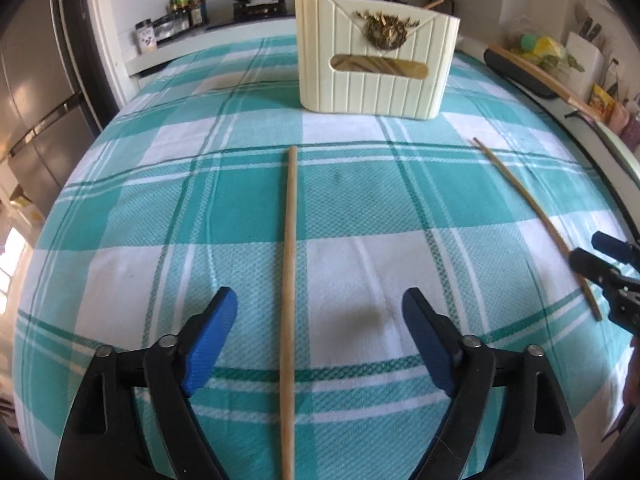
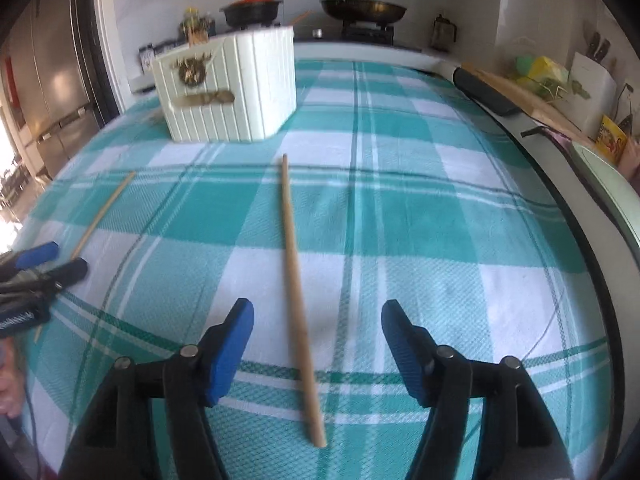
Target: Organize utensils
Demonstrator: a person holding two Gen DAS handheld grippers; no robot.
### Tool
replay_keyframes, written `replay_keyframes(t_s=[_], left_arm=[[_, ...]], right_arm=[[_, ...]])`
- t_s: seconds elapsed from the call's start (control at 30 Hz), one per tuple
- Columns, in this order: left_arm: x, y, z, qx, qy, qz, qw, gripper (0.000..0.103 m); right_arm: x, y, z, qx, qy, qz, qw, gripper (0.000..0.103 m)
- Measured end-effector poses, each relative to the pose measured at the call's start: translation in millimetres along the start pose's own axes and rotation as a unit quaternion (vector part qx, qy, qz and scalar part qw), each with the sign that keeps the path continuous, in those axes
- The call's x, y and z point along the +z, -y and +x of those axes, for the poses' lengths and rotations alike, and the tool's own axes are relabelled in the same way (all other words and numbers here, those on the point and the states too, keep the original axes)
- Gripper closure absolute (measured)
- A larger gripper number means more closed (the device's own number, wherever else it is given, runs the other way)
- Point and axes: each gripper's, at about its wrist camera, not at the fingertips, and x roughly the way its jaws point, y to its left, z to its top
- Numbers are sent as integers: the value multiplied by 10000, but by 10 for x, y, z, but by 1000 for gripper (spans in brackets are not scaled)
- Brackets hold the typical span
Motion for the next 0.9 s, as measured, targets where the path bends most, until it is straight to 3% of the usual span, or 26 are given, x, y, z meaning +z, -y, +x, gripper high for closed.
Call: replay_keyframes(t_s=[0.1,0.23,0.37,0.6,0.9], left_arm=[[-14,-16,88,21,-147,-99,9998,6],[-19,-36,117,65,-168,-172,9997,0],[-22,-20,118,129,-184,-223,9995,0],[42,-24,155,33,-664,-98,9977,0],[16,-78,137,-59,-448,-310,9985,0]], right_arm=[[16,-5,149,127,-336,-143,9993,34],[-43,-41,135,44,-136,-219,9997,29],[-59,-30,129,49,-83,-198,9998,27],[-73,-14,126,70,-79,-177,9998,26],[-67,-24,142,68,-82,-181,9998,26]])
